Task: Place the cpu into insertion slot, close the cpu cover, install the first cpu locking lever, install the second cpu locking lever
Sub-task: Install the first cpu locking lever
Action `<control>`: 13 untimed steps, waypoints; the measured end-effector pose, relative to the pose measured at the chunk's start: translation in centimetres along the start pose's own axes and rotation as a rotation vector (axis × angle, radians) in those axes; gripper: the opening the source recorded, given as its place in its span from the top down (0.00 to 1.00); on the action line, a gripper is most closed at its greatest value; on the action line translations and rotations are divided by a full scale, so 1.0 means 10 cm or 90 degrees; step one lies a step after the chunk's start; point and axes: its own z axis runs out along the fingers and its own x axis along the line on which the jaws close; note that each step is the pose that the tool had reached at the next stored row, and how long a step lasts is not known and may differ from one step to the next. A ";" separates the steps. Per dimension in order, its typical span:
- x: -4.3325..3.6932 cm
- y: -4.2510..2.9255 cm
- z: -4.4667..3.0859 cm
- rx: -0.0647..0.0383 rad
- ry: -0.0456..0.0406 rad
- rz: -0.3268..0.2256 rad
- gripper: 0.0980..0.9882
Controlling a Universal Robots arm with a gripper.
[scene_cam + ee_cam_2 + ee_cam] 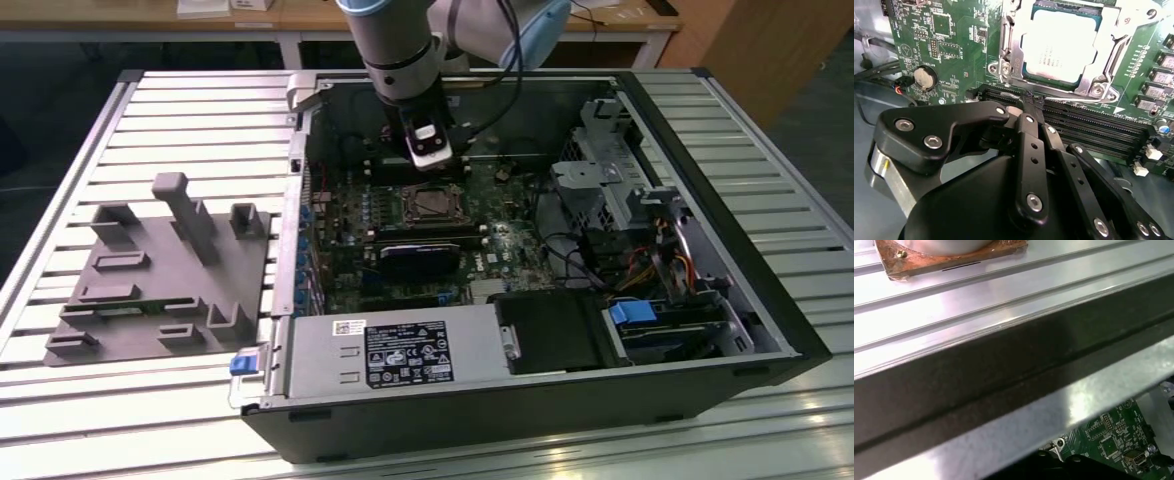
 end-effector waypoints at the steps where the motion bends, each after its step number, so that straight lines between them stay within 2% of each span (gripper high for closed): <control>1: 0.001 0.000 0.002 0.001 -0.0009 0.002 1.00; 9: 0.012 -0.007 0.034 0.018 -0.0144 0.010 1.00; 13: 0.019 0.000 0.047 0.024 -0.0179 0.016 1.00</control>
